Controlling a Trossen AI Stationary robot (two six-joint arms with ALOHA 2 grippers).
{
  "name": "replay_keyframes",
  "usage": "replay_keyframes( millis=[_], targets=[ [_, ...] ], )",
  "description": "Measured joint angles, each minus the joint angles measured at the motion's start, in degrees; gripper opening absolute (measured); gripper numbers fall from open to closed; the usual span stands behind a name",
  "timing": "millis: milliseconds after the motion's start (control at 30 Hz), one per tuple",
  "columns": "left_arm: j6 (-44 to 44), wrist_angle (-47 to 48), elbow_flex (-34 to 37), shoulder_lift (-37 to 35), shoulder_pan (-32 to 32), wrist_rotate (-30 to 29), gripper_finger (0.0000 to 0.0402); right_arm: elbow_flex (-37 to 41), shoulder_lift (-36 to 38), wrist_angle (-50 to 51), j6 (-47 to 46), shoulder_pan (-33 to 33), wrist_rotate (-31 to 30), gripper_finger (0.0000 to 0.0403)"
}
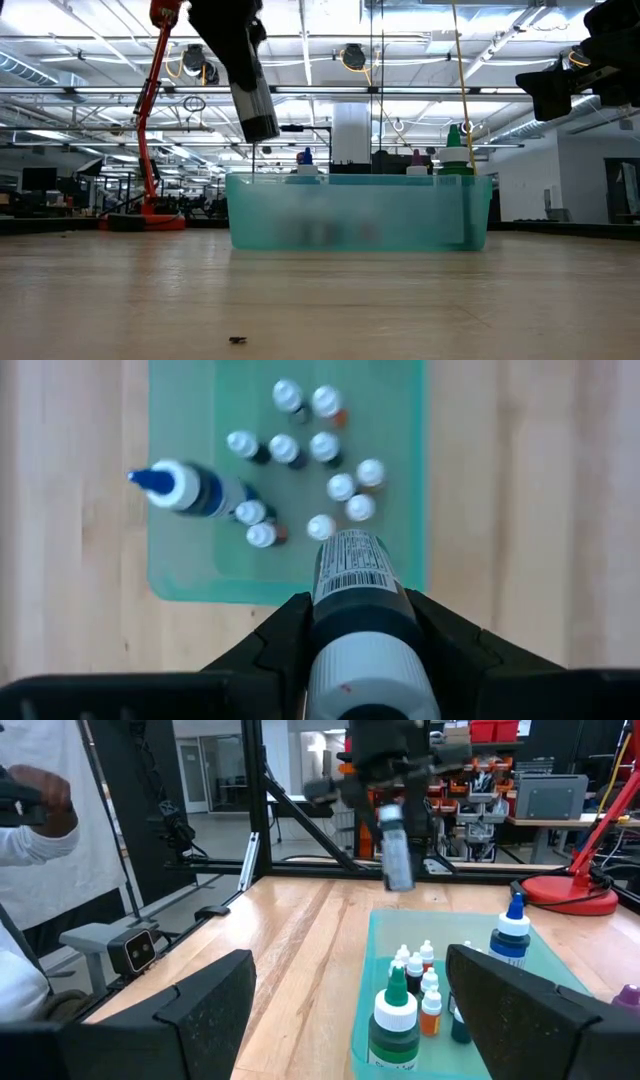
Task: Pick & Place food coloring
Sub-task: Put the big black food coloring bottle into the bin
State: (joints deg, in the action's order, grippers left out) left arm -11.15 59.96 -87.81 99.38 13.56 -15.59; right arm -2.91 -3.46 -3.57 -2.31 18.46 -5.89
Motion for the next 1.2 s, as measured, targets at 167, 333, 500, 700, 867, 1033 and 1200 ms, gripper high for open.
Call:
replay_keyframes(
  millis=[167, 333, 500, 700, 867, 1033, 1200],
  targets=[
    [-0.38, -0.12, 0.02, 2.71, -2.6, 3.74, 0.0138, 0.01, 0.0, -0.14, 0.0, 0.0, 0.0, 0.0313],
    [0.82, 0.06, 0.04, 5.79, -4.04, 5.69, 0.0138, 0.01, -0.24, -0.94, 0.0, 0.02, -0.02, 0.0313],
    [1.15, -0.02, 0.04, 7.39, -5.1, 8.42, 0.0138, -0.01, -0.38, -0.93, 0.0, 0.01, -0.02, 0.0313],
    [1.96, -0.41, 0.04, 9.47, -5.88, 9.9, 0.0138, -0.01, -0.37, -0.94, 0.0, -0.01, -0.02, 0.0313],
    [2.51, -0.43, 0.06, 11.45, -6.76, 11.62, 0.0138, 0.0, -0.37, -0.93, 0.0, 0.0, -0.01, 0.0313],
    [3.17, -0.44, 0.07, 13.77, -7.41, 13.48, 0.0138, 0.0, -0.37, -0.94, 0.0, 0.0, -0.02, 0.0313],
    [3.49, -0.48, 0.02, 14.57, -7.54, 14.54, 0.0138, 0.01, -0.37, -0.94, 0.0, 0.01, -0.02, 0.0313]
  ],
)
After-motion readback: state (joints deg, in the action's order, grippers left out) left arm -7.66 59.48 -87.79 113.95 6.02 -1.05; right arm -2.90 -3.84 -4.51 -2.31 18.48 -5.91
